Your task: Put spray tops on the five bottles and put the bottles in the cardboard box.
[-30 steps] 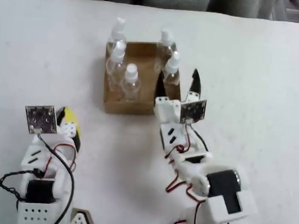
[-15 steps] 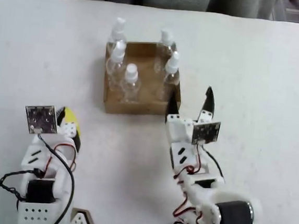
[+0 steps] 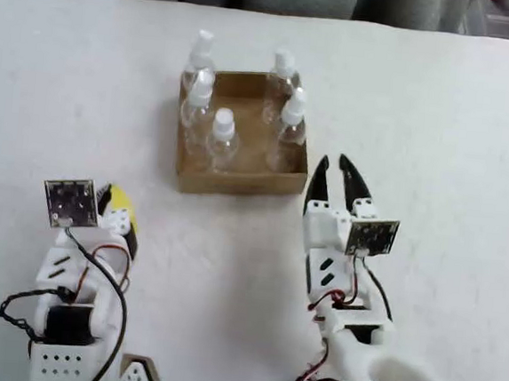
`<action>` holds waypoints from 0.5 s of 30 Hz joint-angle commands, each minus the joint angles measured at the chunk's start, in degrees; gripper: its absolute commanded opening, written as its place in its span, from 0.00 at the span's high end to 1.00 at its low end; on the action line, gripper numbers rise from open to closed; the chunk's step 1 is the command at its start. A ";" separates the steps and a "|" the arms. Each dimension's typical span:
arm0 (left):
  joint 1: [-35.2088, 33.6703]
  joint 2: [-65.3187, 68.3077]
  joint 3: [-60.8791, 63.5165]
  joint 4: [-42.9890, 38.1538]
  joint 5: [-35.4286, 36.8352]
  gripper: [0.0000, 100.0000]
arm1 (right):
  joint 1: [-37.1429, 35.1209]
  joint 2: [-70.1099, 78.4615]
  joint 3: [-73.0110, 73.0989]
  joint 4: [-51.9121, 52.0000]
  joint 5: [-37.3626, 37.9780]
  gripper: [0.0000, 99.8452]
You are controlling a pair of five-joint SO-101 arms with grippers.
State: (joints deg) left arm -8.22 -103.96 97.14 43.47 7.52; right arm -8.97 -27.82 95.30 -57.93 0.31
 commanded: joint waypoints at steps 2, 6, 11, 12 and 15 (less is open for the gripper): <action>0.04 -0.31 -0.09 1.05 -0.35 0.98 | 0.84 -7.25 0.53 8.04 -0.44 0.97; 2.51 -0.31 -0.09 3.34 -0.35 0.98 | 0.84 -15.43 0.62 17.98 -0.44 0.98; 3.12 -0.31 -0.09 3.60 -0.35 0.98 | 0.84 -28.79 0.79 35.74 -0.44 0.98; 3.12 -0.31 -0.09 3.60 -0.35 0.98 | 0.84 -31.69 0.79 39.78 -0.44 0.98; 3.21 -0.31 -0.09 3.60 -0.35 0.98 | 0.84 -40.84 0.88 51.74 -0.44 0.98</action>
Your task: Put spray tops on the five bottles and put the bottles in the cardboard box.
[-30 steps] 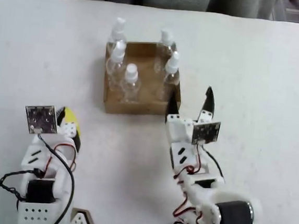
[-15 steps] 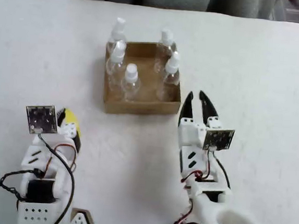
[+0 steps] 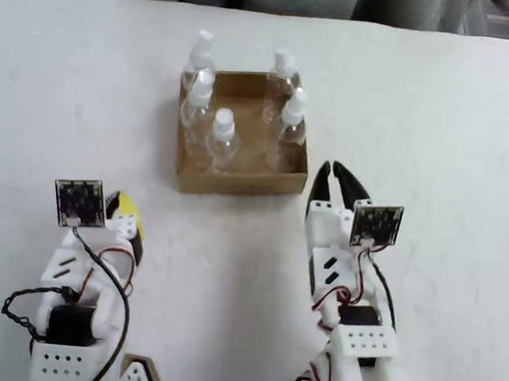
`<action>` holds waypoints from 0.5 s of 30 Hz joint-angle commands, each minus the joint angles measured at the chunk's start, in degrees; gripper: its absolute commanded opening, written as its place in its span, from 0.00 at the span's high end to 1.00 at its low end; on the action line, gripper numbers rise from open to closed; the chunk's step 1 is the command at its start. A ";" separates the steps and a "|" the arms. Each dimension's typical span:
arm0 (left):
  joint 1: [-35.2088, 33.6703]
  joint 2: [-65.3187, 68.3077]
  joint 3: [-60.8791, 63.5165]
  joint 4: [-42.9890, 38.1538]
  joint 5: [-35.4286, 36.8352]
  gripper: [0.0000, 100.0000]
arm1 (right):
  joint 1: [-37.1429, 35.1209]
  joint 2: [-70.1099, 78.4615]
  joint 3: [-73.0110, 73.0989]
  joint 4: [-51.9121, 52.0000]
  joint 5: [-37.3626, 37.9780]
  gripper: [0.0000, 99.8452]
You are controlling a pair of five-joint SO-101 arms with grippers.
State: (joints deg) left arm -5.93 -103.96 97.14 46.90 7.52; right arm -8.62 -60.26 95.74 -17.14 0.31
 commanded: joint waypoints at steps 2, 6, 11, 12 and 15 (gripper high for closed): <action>0.92 -0.31 -0.09 0.26 -0.35 0.98 | 0.48 -14.64 0.44 19.30 -0.44 0.98; 1.10 -0.31 -0.09 1.93 -0.35 0.98 | 0.48 -27.38 0.53 35.38 -0.79 0.98; 0.75 -0.31 -0.09 2.37 -0.35 0.98 | 0.48 -43.12 1.14 53.05 -0.79 0.98; 0.75 -0.31 -0.09 2.90 -0.35 0.98 | 0.48 -44.00 0.88 55.78 -0.79 0.98; 0.92 -0.31 -0.09 5.10 -0.35 0.98 | 0.40 -41.63 1.05 57.45 -0.79 0.98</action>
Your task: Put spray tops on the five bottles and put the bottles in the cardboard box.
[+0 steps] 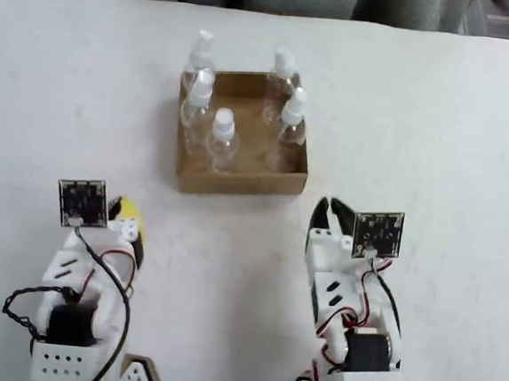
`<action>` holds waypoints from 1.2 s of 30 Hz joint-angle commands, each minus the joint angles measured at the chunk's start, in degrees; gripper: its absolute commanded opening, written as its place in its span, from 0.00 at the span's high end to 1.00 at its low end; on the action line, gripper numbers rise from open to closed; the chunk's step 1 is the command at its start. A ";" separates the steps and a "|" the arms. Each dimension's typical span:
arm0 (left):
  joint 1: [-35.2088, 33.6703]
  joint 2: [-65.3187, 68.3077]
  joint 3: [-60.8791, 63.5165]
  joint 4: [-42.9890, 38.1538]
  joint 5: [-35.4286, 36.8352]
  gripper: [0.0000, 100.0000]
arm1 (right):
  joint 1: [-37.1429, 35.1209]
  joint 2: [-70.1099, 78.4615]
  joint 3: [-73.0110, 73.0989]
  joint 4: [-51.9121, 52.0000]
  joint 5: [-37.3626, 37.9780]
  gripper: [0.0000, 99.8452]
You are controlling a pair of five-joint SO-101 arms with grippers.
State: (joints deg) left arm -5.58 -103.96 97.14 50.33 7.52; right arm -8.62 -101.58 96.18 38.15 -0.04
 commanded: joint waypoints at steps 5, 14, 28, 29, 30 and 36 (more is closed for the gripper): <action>0.75 -0.31 -0.09 6.51 -0.35 0.98 | 0.13 0.31 0.70 8.92 -0.53 0.98; 0.84 -0.31 -0.09 14.42 -0.35 0.98 | 0.40 0.31 0.53 21.41 -0.09 0.98; 2.42 -0.31 -0.09 19.78 -0.35 0.98 | 0.31 -1.10 0.70 34.07 -0.18 0.98; 2.86 -0.31 -0.09 20.13 -0.35 0.98 | 0.31 -1.10 0.70 34.07 -0.18 0.98; 3.03 -0.31 -0.09 20.31 -0.35 0.98 | 0.31 -1.10 0.70 34.07 -0.18 0.98; 3.03 -0.40 -0.09 22.68 -0.53 0.98 | 0.31 -1.10 0.70 34.07 -0.09 0.98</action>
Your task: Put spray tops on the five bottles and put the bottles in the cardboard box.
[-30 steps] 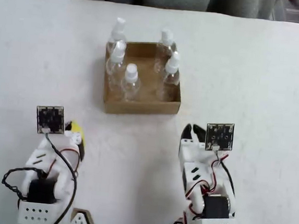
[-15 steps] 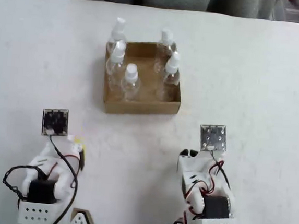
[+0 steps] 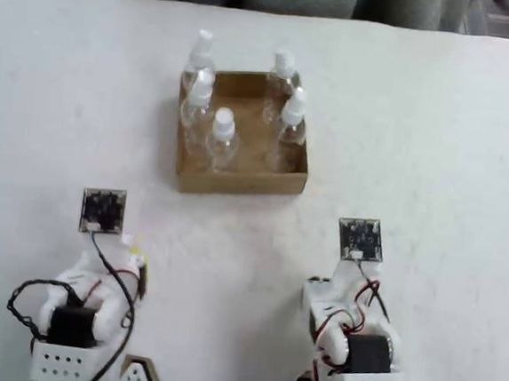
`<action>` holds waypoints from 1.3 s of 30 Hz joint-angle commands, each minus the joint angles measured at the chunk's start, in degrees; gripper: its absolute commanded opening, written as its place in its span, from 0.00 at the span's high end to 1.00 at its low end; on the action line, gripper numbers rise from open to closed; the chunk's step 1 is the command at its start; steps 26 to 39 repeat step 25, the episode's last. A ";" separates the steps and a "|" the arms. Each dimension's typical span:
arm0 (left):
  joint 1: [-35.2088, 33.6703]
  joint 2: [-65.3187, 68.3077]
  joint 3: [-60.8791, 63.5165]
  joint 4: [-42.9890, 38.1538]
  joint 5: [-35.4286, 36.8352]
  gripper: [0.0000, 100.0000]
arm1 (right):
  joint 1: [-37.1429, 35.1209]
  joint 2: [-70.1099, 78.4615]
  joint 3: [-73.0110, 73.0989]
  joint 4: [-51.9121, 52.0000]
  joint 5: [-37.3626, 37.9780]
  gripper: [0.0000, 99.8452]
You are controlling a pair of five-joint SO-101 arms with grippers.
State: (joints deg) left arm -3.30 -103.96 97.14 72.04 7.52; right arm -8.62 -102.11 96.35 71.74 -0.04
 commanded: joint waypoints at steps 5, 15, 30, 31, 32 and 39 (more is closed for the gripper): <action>0.31 -0.40 -0.09 1.67 -13.89 0.98 | 0.40 -0.57 0.53 0.48 -0.09 0.98; 0.31 -0.40 -0.09 1.58 -21.10 0.98 | 0.40 -0.57 0.53 0.48 -0.09 0.98; 0.31 -0.40 -0.09 1.58 -21.10 0.98 | 0.40 -0.57 0.53 0.48 -0.09 0.98; 0.31 -0.40 -0.09 1.58 -21.10 0.98 | 0.40 -0.57 0.53 0.48 -0.09 0.98; 0.31 -0.40 -0.09 1.58 -21.10 0.98 | 0.40 -0.57 0.53 0.48 -0.09 0.98; 0.31 -0.40 -0.09 1.58 -21.10 0.98 | 0.40 -0.57 0.53 0.48 -0.09 0.98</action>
